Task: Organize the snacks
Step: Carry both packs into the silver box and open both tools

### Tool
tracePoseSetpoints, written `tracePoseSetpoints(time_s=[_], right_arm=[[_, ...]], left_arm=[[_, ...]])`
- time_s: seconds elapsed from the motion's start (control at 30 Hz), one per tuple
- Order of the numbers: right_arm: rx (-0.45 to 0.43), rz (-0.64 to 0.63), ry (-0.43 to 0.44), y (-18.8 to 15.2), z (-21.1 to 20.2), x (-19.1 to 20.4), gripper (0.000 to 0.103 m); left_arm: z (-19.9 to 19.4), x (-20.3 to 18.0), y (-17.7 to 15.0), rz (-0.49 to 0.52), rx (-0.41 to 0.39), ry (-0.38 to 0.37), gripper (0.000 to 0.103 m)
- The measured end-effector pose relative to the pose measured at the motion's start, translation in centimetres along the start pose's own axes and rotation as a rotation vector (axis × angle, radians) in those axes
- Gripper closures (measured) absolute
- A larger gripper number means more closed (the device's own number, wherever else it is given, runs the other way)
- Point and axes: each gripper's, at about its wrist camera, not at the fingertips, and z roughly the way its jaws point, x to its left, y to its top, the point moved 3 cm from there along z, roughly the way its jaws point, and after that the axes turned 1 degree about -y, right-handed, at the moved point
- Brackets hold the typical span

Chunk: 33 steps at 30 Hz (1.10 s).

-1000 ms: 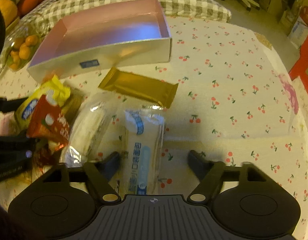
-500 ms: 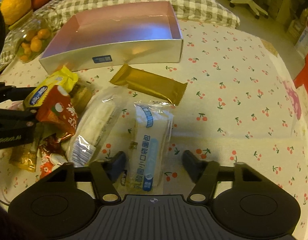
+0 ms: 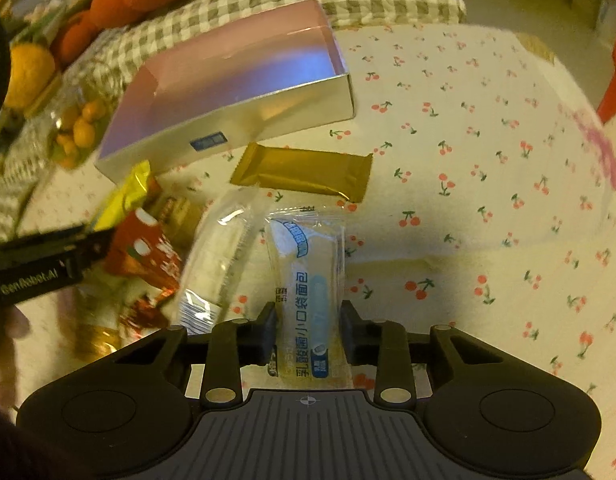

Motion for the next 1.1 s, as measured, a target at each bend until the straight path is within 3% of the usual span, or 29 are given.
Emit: tracePoseSetpoints(time_s=[0.5,0.8,1.1], right_arm=[[-0.104,0.118,0.107,4.1,-2.8,0.9,0.072],[-0.175,0.121,0.138,8.4,-2.0,2.1,0.072],[-0.249,0.083,0.122,12.1,1.5,1.7,0.072]], left_arm=[[-1.7,0.2,2.6,-0.068,-0.088,0.054,0.055],[-0.5,0.6,5.1,-0.085,-0.142,0.137,0.055],[2.2,1.8,5.9,-0.102,-0.201,0.196,0.055]])
